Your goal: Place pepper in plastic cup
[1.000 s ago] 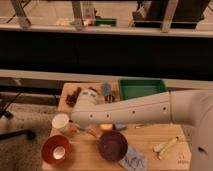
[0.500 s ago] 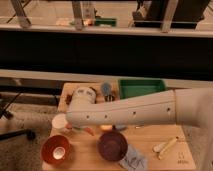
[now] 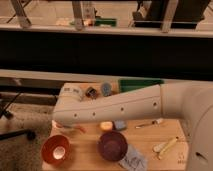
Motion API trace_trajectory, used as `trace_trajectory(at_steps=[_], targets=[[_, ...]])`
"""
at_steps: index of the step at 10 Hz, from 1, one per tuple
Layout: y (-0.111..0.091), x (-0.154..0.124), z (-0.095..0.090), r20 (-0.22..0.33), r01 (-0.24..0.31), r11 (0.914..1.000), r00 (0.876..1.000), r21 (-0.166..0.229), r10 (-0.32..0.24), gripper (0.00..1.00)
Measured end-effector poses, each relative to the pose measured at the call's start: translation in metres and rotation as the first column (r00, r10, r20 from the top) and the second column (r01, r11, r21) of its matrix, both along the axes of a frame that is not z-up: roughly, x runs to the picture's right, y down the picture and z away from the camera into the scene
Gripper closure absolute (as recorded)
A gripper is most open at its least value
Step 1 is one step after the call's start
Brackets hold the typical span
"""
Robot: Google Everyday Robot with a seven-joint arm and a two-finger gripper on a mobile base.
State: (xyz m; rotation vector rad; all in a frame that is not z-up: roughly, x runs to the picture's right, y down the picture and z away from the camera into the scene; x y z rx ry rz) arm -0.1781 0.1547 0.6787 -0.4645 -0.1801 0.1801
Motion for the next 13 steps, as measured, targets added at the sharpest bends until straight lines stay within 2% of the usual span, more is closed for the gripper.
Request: trace_trajectory(at_steps=[7,13], targets=[[0.0,-0.053,0.021,0.031,0.085,0.9964,0.996,0.0,-0.085,1.0],[-0.011,-0.059,0.04,0.017,0.113,0.9935,0.993,0.01,-0.113,1.0]])
